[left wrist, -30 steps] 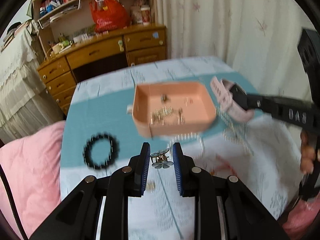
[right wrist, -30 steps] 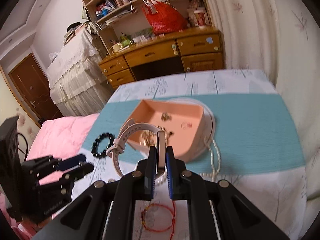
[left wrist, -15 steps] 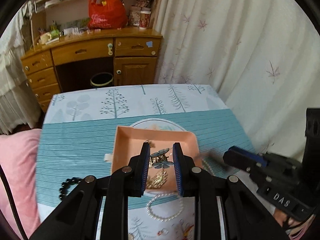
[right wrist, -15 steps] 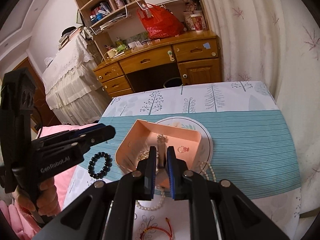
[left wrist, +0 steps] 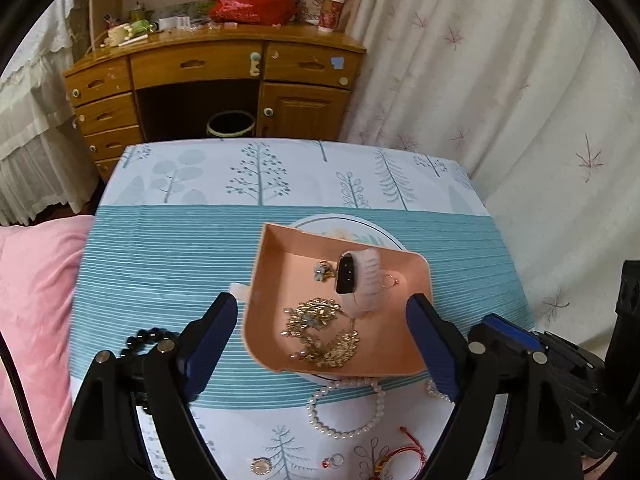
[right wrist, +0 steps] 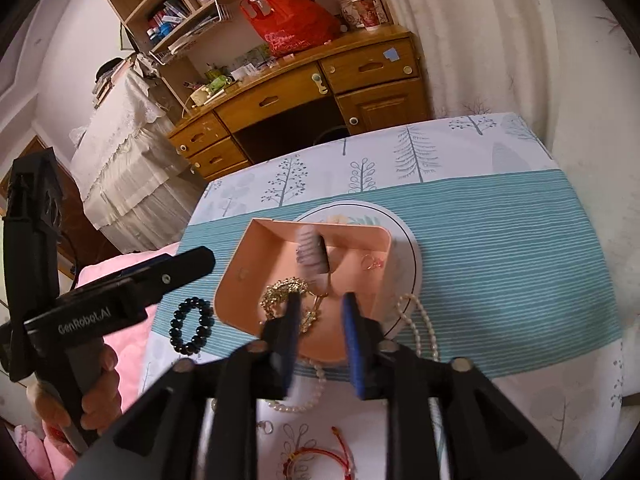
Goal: Organize jewelry
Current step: 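Carry the pink watch into the tray with the right tool while the left tool carries the brooch there, then grasp the black bead bracelet with the left tool while the right tool reaches the red string bracelet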
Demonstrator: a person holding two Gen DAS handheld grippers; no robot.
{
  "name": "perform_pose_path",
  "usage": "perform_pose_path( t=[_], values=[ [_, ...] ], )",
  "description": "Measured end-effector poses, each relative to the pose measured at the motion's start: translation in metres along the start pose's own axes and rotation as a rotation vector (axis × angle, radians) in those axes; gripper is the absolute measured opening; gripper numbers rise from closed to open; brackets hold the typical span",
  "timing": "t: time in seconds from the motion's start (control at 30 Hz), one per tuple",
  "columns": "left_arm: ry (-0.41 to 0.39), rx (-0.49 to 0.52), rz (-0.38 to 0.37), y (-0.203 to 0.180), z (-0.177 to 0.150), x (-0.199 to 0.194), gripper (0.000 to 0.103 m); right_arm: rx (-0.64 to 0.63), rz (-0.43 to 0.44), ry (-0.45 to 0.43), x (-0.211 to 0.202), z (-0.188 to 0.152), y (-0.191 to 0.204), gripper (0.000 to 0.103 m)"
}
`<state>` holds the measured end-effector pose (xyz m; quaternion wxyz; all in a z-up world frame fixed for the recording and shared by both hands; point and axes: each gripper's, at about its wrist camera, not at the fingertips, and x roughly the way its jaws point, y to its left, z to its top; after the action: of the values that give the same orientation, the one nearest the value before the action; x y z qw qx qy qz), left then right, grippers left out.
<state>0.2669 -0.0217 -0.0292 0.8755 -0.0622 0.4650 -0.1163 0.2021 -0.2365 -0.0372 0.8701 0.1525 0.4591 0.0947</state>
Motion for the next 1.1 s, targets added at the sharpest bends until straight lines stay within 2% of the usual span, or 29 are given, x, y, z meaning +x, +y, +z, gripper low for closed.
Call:
perform_pose_path(
  t=[0.03,0.2,0.33,0.47,0.7,0.8,0.93,1.1],
  values=[
    [0.0,-0.006,0.009,0.003,-0.001,-0.003,0.087,-0.001,0.001,-0.006,-0.002,-0.002,0.001,0.033],
    [-0.025,-0.061,0.089,0.022,-0.01,-0.018,0.091,-0.007,-0.009,-0.021,-0.012,-0.013,0.007,0.033],
    [-0.038,-0.144,0.182,0.056,-0.026,-0.026,0.091,-0.017,-0.024,-0.035,-0.02,-0.031,0.011,0.033],
    [-0.032,-0.226,0.234,0.089,-0.042,-0.027,0.091,-0.005,-0.049,-0.049,-0.024,-0.052,0.008,0.033],
    [-0.008,-0.344,0.214,0.136,-0.068,-0.004,0.092,-0.014,-0.114,-0.051,-0.02,-0.078,0.004,0.033],
    [0.022,-0.353,0.209,0.139,-0.074,0.012,0.092,0.009,-0.135,-0.041,-0.013,-0.085,-0.002,0.033],
    [0.043,-0.33,0.247,0.135,-0.078,0.03,0.092,0.028,-0.109,-0.037,-0.009,-0.1,-0.01,0.033],
    [0.056,-0.335,0.293,0.136,-0.081,0.037,0.092,-0.048,-0.122,-0.018,-0.003,-0.123,-0.003,0.033]
  ],
)
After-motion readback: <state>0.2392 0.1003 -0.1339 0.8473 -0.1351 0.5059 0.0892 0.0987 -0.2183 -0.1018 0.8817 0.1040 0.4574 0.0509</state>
